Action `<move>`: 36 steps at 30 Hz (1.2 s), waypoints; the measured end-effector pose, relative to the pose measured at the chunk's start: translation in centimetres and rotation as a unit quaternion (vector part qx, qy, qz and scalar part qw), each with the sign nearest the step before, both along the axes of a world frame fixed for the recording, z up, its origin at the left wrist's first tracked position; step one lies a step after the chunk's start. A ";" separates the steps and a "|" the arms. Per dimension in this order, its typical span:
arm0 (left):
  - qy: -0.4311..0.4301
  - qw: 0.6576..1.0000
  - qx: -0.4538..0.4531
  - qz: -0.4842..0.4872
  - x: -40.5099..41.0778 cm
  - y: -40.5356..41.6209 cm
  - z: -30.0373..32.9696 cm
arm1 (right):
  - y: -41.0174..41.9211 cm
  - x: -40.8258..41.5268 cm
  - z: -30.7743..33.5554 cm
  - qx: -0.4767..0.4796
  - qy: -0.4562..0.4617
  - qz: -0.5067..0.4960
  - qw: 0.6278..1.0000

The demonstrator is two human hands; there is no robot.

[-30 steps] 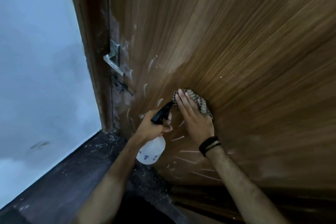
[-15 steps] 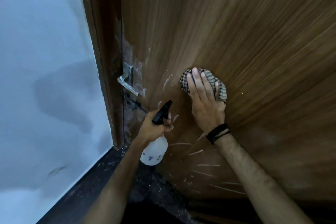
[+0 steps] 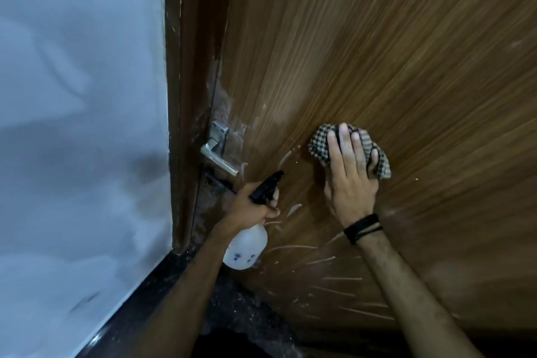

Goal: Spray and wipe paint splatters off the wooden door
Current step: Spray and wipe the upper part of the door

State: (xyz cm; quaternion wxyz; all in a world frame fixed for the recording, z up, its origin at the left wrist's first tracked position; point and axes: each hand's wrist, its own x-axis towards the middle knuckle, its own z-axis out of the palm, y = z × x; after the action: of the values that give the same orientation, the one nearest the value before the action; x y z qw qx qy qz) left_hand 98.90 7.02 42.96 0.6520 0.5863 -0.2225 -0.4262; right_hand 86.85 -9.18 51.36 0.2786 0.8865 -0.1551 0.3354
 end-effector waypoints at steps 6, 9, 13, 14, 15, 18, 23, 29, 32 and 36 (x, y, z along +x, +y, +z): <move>0.010 1.000 0.014 0.015 1.0 -0.3 -0.2 | 0.3 1.3 -3.0 -0.074 0.079 0.006 0.994; 0.009 1.000 0.018 0.016 1.8 -0.3 -0.3 | 1.0 0.5 -5.2 -0.048 0.187 0.030 0.981; 0.004 1.000 0.005 0.013 2.8 0.3 0.1 | 1.8 1.1 -4.7 -0.015 0.204 0.035 0.978; 0.004 1.000 0.001 0.017 3.0 0.4 0.2 | 1.8 1.7 -4.0 -0.012 0.186 0.046 0.981; 0.003 1.000 -0.002 0.021 3.1 0.6 0.3 | 1.7 2.5 -3.2 -0.002 0.166 0.052 0.985; 0.013 0.999 -0.007 0.033 3.2 0.9 0.6 | 2.2 4.9 -1.0 0.005 0.125 0.033 0.992; -0.004 0.997 0.007 0.071 3.7 1.4 0.7 | 2.8 6.0 -2.5 -0.012 0.200 0.047 0.979; -0.009 0.990 0.012 0.143 4.8 2.2 1.1 | 2.8 5.3 -4.8 -0.001 0.320 0.055 0.946; -0.018 0.987 0.015 0.160 5.7 2.4 1.3 | 3.4 6.8 -2.0 0.038 0.249 0.062 0.966; -0.015 0.984 0.032 0.174 6.0 2.3 1.8 | 4.0 9.6 2.1 0.034 0.131 0.062 0.989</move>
State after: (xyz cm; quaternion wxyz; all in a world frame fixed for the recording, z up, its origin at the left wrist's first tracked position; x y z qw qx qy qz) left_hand 104.87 9.37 44.77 0.6936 0.6430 -0.1136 -0.3041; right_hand 96.44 -5.19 53.51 0.2451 0.9394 -0.0732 0.2281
